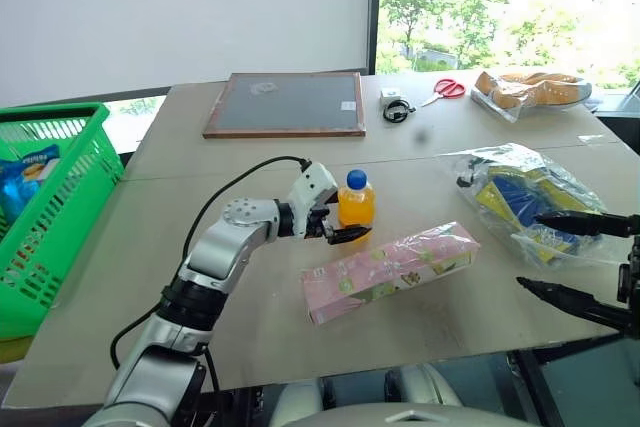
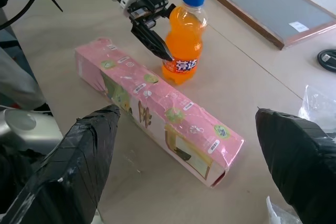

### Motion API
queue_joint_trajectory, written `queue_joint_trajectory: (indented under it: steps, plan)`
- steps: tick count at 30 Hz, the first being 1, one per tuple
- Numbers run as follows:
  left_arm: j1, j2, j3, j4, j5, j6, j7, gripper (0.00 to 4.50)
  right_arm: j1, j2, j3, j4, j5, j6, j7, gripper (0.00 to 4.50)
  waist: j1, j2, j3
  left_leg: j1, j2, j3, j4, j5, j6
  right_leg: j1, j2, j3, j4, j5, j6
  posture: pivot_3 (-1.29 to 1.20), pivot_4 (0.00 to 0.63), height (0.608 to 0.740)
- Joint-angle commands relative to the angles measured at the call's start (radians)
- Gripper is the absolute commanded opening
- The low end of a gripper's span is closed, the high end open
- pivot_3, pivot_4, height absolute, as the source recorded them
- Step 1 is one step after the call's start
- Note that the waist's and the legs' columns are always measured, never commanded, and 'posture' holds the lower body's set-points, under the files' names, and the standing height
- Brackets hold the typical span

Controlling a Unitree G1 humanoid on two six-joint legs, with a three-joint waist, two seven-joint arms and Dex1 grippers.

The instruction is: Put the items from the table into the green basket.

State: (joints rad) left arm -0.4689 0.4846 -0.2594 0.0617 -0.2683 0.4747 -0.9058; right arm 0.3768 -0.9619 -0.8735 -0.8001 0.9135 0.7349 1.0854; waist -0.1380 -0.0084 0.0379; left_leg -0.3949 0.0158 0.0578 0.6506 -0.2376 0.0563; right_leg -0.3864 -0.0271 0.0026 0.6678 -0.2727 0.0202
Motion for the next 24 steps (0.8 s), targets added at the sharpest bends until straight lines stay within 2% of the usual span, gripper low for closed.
queue_joint_trajectory:
  steps: [1,3,5,8,13,18,21,24]
  plan:
    - [-0.05,-0.05,-0.018,0.079,0.047,-0.07,0.01,4.24,-0.001,0.003,-0.032,-0.025,0.011,-0.021,-0.017,4.47,-0.008,0.0,0.0,0.0,0.0,0.0,0.0,0.0,0.0,0.0,0.0,0.0,0.0,0.0,0.0,-0.33,0.013,0.74]
    - [-0.059,-0.072,-0.015,0.106,0.052,-0.096,0.004,3.81,0.003,0.007,-0.034,-0.033,0.013,-0.021,-0.023,4.5,-0.014,0.0,0.0,0.0,0.0,0.0,0.0,0.0,0.0,0.0,0.0,0.0,0.0,0.0,0.0,-0.34,0.012,0.74]
    - [-0.057,-0.079,-0.008,0.11,0.053,-0.108,-0.003,3.06,0.007,0.009,-0.035,-0.038,0.015,-0.022,-0.027,4.5,-0.018,0.0,0.0,-0.001,0.0,0.0,0.0,0.0,0.0,0.0,-0.001,0.0,-0.001,0.0,0.001,-0.34,0.012,0.74]
    - [-0.041,-0.078,0.019,0.085,0.037,-0.117,-0.007,3.02,0.005,0.01,-0.027,-0.044,0.021,-0.027,-0.034,4.5,-0.029,0.0,0.0,-0.001,0.0,0.0,0.0,-0.001,0.001,0.0,-0.001,0.0,-0.001,0.001,0.001,-0.34,0.012,0.74]
    - [-0.017,-0.063,0.189,-0.025,-0.089,-0.041,0.034,3.02,-0.063,-0.001,0.057,-0.039,0.047,-0.05,-0.066,4.5,-0.044,-0.002,0.001,-0.001,0.0,0.0,0.0,-0.001,0.001,0.0,-0.001,0.0,-0.001,0.001,0.001,-0.27,0.004,0.74]
    - [-0.016,0.019,0.412,-0.153,-0.195,0.118,0.161,3.02,-0.301,-0.008,0.313,0.009,0.029,-0.071,-0.169,4.5,-0.052,-0.003,0.002,0.0,0.001,-0.001,0.0,0.0,0.001,0.0,0.001,0.001,-0.001,0.002,0.004,-0.15,0.0,0.74]
    - [-0.012,0.096,0.552,-0.197,-0.206,0.17,0.251,3.02,-0.553,0.029,0.55,0.096,0.01,-0.004,-0.268,4.5,-0.035,-0.004,0.002,0.001,0.001,0.0,0.0,-0.001,0.001,0.0,0.001,0.002,-0.001,0.002,0.003,-0.08,0.0,0.74]
    - [-0.074,0.181,0.654,-0.168,-0.17,0.197,0.363,3.02,-0.816,0.114,0.744,0.21,-0.029,0.067,-0.338,4.5,-0.004,-0.008,0.004,-0.001,0.001,-0.001,-0.001,0.0,0.001,-0.001,0.0,0.002,-0.001,0.004,0.0,-0.02,0.0,0.74]
